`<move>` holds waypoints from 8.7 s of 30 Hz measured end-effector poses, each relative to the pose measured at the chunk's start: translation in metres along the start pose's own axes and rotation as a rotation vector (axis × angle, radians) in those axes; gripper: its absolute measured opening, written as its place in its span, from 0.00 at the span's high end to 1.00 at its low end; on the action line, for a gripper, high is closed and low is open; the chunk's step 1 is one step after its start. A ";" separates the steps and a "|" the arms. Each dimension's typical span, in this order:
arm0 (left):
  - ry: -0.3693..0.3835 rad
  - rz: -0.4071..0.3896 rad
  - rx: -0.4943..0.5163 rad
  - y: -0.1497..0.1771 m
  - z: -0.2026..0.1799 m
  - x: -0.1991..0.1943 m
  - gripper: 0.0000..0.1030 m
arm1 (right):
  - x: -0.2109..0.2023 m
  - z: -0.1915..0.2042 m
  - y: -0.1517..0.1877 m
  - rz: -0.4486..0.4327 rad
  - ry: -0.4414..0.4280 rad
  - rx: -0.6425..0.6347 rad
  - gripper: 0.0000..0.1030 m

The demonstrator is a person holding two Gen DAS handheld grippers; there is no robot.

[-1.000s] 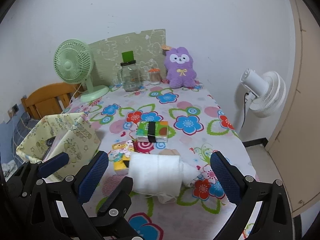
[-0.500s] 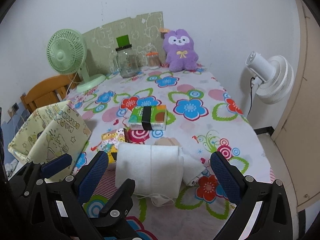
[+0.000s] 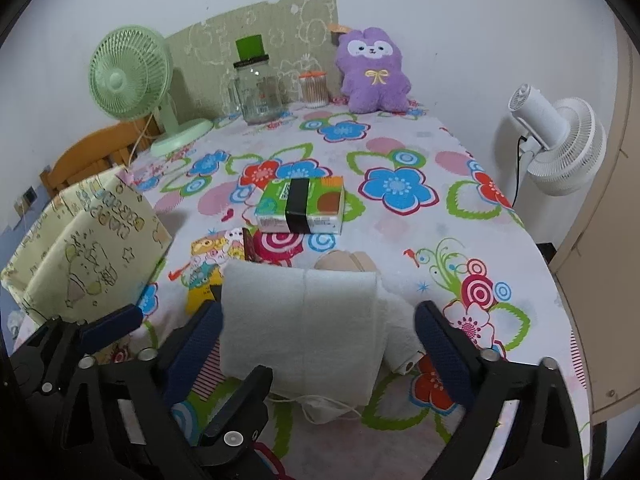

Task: Organize soft objects
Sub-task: 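Reach the right tool to the white folded cloth and grasp it, then grasp the yellow cartoon tissue pack with the left tool while the right tool holds the cloth, then carry the white cloth and yellow pack with both tools over the box, then lower both items into the box and open both tools, then withdraw both tools from the box and reach toward the white rolled cloth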

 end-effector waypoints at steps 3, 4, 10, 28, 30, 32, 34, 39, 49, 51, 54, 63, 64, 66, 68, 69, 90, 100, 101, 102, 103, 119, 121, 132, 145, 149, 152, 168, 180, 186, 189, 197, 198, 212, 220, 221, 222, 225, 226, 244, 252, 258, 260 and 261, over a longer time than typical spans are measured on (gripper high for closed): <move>0.003 0.010 0.000 0.001 0.000 0.003 0.02 | 0.005 0.000 0.004 0.027 -0.001 0.000 0.22; 0.005 0.012 -0.001 0.001 0.000 0.003 0.02 | 0.006 -0.001 0.005 0.035 -0.005 0.007 0.23; 0.015 0.024 0.007 0.002 -0.002 0.006 0.02 | 0.007 -0.001 0.006 0.055 0.020 -0.018 0.49; 0.004 -0.009 0.011 -0.017 -0.010 0.007 0.02 | -0.008 -0.010 -0.013 -0.021 0.018 -0.005 0.85; -0.028 0.000 0.015 -0.021 -0.009 0.011 0.02 | -0.007 -0.012 -0.018 -0.030 0.027 -0.005 0.85; -0.038 0.004 0.006 -0.026 -0.007 0.016 0.02 | -0.006 -0.014 -0.023 -0.043 0.032 0.001 0.86; -0.044 0.003 -0.008 -0.030 -0.005 0.020 0.02 | -0.005 -0.015 -0.026 -0.055 0.030 0.009 0.87; -0.058 -0.008 -0.009 -0.037 -0.004 0.027 0.02 | -0.001 -0.019 -0.037 -0.085 0.042 0.030 0.87; -0.074 0.029 -0.004 -0.034 -0.003 0.049 0.02 | 0.015 -0.029 -0.042 -0.092 0.080 0.067 0.87; -0.077 0.034 -0.007 -0.034 -0.001 0.052 0.02 | 0.018 -0.030 -0.042 -0.090 0.084 0.066 0.87; -0.082 0.043 -0.015 -0.032 0.001 0.056 0.02 | 0.022 -0.029 -0.041 -0.084 0.093 0.055 0.87; -0.071 0.048 -0.015 -0.029 0.001 0.060 0.19 | 0.028 -0.026 -0.037 -0.063 0.094 0.043 0.87; -0.069 0.046 -0.014 -0.030 0.001 0.059 0.20 | 0.029 -0.026 -0.037 -0.062 0.095 0.042 0.87; -0.065 0.040 -0.018 -0.031 0.001 0.057 0.20 | 0.029 -0.026 -0.037 -0.062 0.094 0.042 0.87; -0.065 0.031 -0.022 -0.032 0.002 0.054 0.20 | 0.029 -0.026 -0.037 -0.061 0.092 0.042 0.87; -0.066 0.027 -0.024 -0.033 0.003 0.053 0.20 | 0.029 -0.025 -0.037 -0.060 0.090 0.043 0.87; -0.058 -0.076 -0.031 -0.045 0.005 -0.002 0.21 | -0.014 -0.007 -0.046 -0.112 0.057 0.025 0.87; -0.058 -0.144 -0.031 -0.053 0.006 -0.037 0.21 | -0.048 0.003 -0.057 -0.170 0.056 0.014 0.87; -0.059 -0.146 -0.030 -0.054 0.005 -0.040 0.21 | -0.051 0.004 -0.058 -0.174 0.058 0.014 0.87; -0.060 -0.146 -0.029 -0.054 0.005 -0.044 0.21 | -0.055 0.004 -0.058 -0.176 0.060 0.013 0.87; -0.060 -0.149 -0.028 -0.055 0.004 -0.046 0.21 | -0.057 0.004 -0.059 -0.177 0.062 0.014 0.87; -0.045 -0.231 -0.010 -0.069 0.004 -0.103 0.21 | -0.116 0.019 -0.077 -0.229 0.048 -0.003 0.87; -0.046 -0.239 -0.011 -0.070 0.006 -0.108 0.21 | -0.120 0.022 -0.079 -0.231 0.044 -0.008 0.87; -0.050 -0.273 -0.002 -0.078 0.028 -0.132 0.21 | -0.136 0.052 -0.091 -0.245 0.020 -0.047 0.87; -0.074 -0.286 -0.002 -0.080 0.069 -0.134 0.21 | -0.125 0.094 -0.099 -0.226 -0.048 -0.073 0.87; -0.077 -0.289 -0.008 -0.079 0.083 -0.132 0.21 | -0.117 0.108 -0.098 -0.220 -0.063 -0.082 0.87; -0.086 -0.293 -0.025 -0.079 0.096 -0.130 0.21 | -0.113 0.118 -0.099 -0.226 -0.083 -0.084 0.87; -0.160 -0.251 -0.052 -0.066 0.153 -0.103 0.21 | -0.066 0.173 -0.090 -0.166 -0.211 -0.094 0.87; -0.191 -0.200 -0.071 -0.052 0.183 -0.078 0.20 | -0.034 0.199 -0.078 -0.099 -0.248 -0.116 0.87; -0.207 -0.148 -0.069 -0.044 0.191 -0.062 0.17 | -0.017 0.206 -0.069 -0.055 -0.260 -0.114 0.87; -0.222 -0.128 -0.070 -0.039 0.195 -0.057 0.15 | -0.008 0.207 -0.065 -0.035 -0.269 -0.111 0.87; -0.218 -0.075 -0.084 -0.025 0.198 -0.049 0.10 | 0.009 0.212 -0.053 0.030 -0.284 -0.126 0.79; -0.211 -0.071 -0.089 -0.024 0.198 -0.049 0.09 | 0.011 0.212 -0.052 0.036 -0.274 -0.132 0.73; -0.174 -0.120 -0.109 -0.033 0.188 -0.069 0.05 | -0.010 0.196 -0.061 -0.027 -0.235 -0.126 0.21; -0.161 -0.166 -0.097 -0.041 0.171 -0.083 0.05 | -0.028 0.183 -0.069 -0.081 -0.220 -0.117 0.14; -0.165 -0.170 -0.093 -0.042 0.169 -0.085 0.05 | -0.031 0.180 -0.070 -0.088 -0.215 -0.118 0.13; -0.168 -0.177 -0.089 -0.044 0.165 -0.087 0.05 | -0.033 0.178 -0.070 -0.094 -0.208 -0.117 0.13; -0.155 -0.189 -0.087 -0.046 0.157 -0.092 0.05 | -0.041 0.170 -0.073 -0.114 -0.187 -0.116 0.12; -0.151 -0.191 -0.085 -0.046 0.154 -0.092 0.05 | -0.043 0.168 -0.073 -0.117 -0.183 -0.116 0.11; -0.097 -0.222 -0.013 -0.051 0.084 -0.104 0.05 | -0.076 0.103 -0.070 -0.136 -0.059 -0.076 0.07; -0.042 -0.223 0.001 -0.051 0.051 -0.103 0.05 | -0.087 0.074 -0.067 -0.158 0.007 -0.082 0.06; -0.012 -0.214 0.014 -0.051 0.028 -0.100 0.05 | -0.096 0.054 -0.066 -0.181 0.040 -0.099 0.06; -0.003 -0.215 0.017 -0.051 0.023 -0.100 0.05 | -0.098 0.048 -0.066 -0.187 0.048 -0.108 0.06; -0.002 -0.215 0.017 -0.051 0.021 -0.099 0.05 | -0.099 0.046 -0.065 -0.190 0.051 -0.110 0.07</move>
Point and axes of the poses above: each gripper's, at about its wrist camera, not at the fingertips, and x roughly the way its jaws point, z to its left, y to its underside, the point moved 3 cm from there along x, roughly the way its jaws point, and after that the axes turned 15 degrees about -z, right-handed, at the moved point
